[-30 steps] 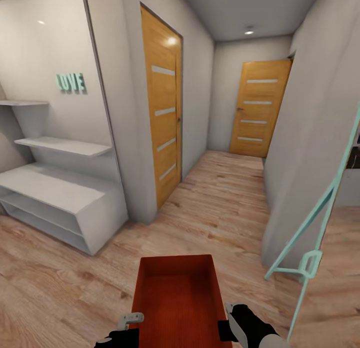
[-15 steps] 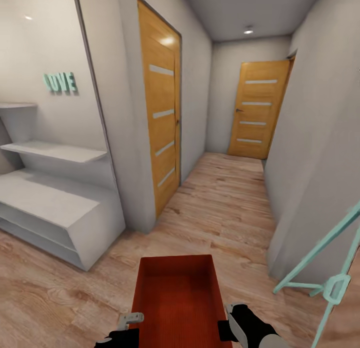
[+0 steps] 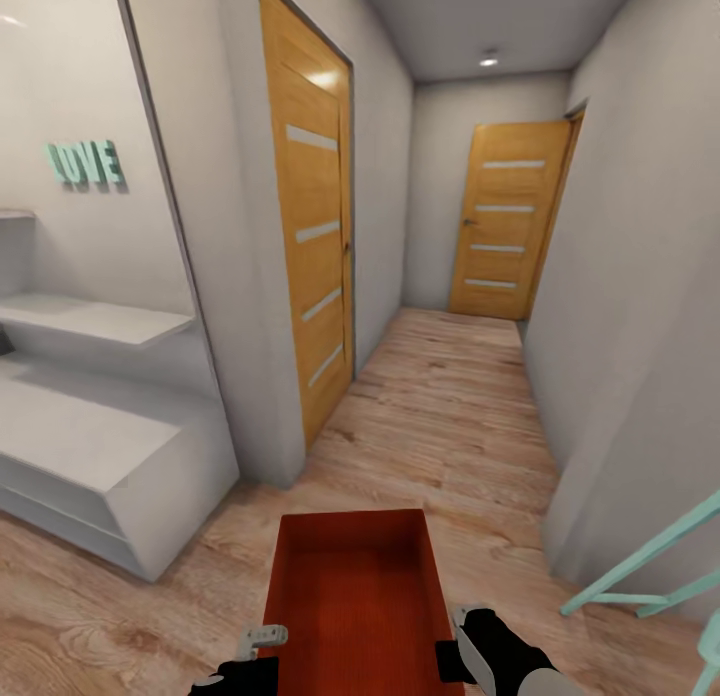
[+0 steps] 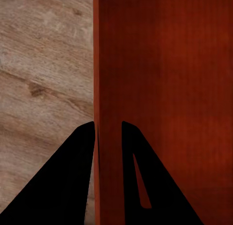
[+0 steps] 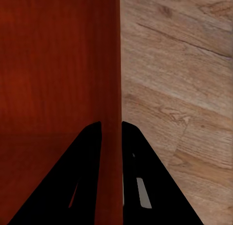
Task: Move the two storage containers from the living room to the garage. In the garage, place one container on the floor and stack the other container on top of it (either order is fine).
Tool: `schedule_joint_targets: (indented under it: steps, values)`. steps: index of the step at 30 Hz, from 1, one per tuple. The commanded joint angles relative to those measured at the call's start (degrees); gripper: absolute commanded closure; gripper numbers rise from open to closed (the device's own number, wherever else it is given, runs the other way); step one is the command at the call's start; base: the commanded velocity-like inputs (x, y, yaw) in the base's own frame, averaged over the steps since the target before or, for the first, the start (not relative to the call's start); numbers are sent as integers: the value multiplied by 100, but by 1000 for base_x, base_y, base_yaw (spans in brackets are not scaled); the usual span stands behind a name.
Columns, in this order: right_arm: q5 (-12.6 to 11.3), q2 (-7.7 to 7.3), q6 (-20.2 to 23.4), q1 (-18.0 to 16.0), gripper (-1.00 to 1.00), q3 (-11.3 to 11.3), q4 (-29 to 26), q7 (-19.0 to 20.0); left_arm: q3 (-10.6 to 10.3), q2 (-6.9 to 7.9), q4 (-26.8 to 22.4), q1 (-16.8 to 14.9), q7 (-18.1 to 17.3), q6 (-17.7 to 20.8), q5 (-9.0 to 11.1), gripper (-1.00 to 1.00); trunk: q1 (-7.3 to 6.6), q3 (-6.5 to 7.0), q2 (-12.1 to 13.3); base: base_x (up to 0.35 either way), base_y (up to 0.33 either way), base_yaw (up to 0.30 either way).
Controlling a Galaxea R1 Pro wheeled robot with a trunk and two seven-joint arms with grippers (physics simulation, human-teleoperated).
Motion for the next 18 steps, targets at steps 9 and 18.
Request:
schedule_joint_targets:
  steps: [9, 18]
  values:
    - [-127, -197, 172, -1, 100, 87, 9, -21, -131, 10, -34, -3, 23, -185, 90, 100, 3, 13, -3, 321, 124, -139]
    - [-127, -200, 172, -1, 100, 85, 9, -21, -131, 10, -34, -3, 23, -185, 90, 100, 3, 22, -3, 321, 66, -92]
